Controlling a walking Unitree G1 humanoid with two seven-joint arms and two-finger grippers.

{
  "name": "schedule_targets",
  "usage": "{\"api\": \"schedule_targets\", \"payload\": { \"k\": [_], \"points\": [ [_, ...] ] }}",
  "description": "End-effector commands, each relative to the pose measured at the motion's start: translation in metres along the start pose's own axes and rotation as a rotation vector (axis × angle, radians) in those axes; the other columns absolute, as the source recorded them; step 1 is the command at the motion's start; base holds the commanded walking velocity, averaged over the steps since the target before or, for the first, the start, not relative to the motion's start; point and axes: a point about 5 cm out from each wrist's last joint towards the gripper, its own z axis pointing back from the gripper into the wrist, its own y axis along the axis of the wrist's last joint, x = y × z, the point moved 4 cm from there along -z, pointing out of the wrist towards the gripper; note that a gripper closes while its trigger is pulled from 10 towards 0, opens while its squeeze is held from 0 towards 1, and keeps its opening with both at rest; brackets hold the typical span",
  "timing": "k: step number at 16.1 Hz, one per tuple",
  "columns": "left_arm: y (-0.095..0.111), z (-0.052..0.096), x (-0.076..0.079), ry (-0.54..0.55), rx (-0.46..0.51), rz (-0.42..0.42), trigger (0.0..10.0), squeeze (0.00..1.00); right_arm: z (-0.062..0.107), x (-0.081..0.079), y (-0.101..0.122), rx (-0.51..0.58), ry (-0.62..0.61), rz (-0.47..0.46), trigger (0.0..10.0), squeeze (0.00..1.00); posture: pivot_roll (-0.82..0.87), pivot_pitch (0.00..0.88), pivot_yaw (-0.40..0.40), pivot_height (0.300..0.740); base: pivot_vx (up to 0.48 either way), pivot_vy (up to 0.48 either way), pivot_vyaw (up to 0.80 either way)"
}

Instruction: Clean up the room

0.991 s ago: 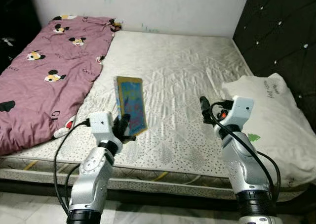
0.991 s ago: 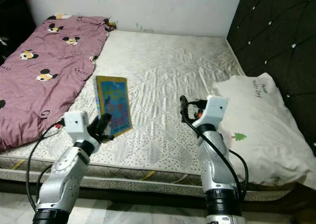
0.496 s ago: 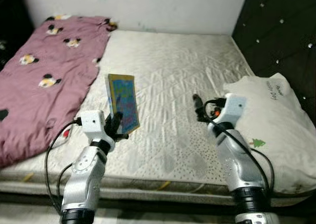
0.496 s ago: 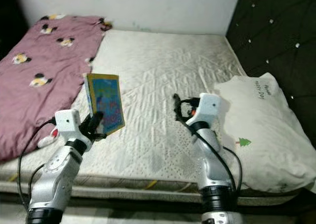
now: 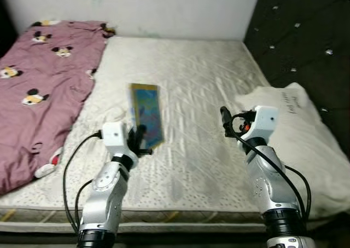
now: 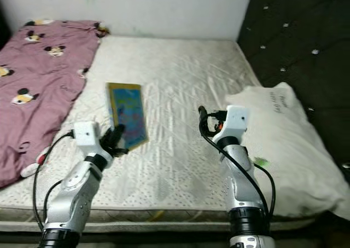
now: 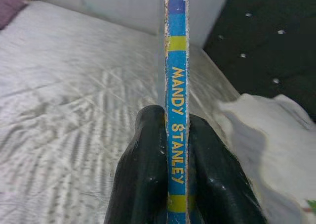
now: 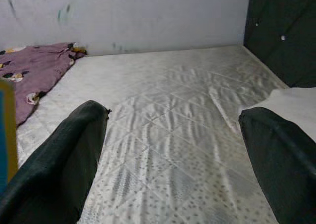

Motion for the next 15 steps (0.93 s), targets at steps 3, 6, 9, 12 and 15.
{"api": "schedule_targets", "payload": {
  "k": [3, 6, 9, 12, 15],
  "points": [
    [0.0144, -0.0017, -0.0034, 0.011, 0.05, -0.02, 10.0, 0.0, -0.0012, -0.0006, 0.0006, 0.005, -0.001, 0.007, 10.0, 0.0, -0.09, 0.028, -0.04, 0.74, 0.0, -0.361, 0.0],
    [0.0141, -0.0018, -0.0021, 0.009, 0.052, -0.018, 10.0, 0.0, -0.0014, -0.0009, 0.0002, 0.004, 0.001, 0.011, 10.0, 0.0, -0.09, 0.028, -0.042, 0.74, 0.0, -0.368, 0.0],
    [0.014, -0.0032, 0.0003, 0.004, 0.052, -0.013, 10.0, 0.0, -0.0014, -0.0003, 0.0001, 0.003, -0.001, 0.018, 10.0, 0.0, -0.09, 0.027, -0.041, 0.74, 0.0, -0.37, 0.0],
    [0.0143, -0.0039, 0.0007, 0.001, 0.053, -0.01, 10.0, 0.0, -0.0013, 0.0003, 0.0006, 0.005, -0.002, 0.023, 10.0, 0.0, -0.1, 0.026, -0.039, 0.74, 0.0, -0.369, 0.0],
    [0.0148, -0.0041, 0.001, 0.001, 0.06, 0.004, 10.0, 0.0, 0.0001, 0.0026, -0.0009, 0.0, -0.009, 0.024, 10.0, 0.0, -0.1, 0.025, -0.039, 0.74, 0.0, -0.117, 0.0]
  ]
}}
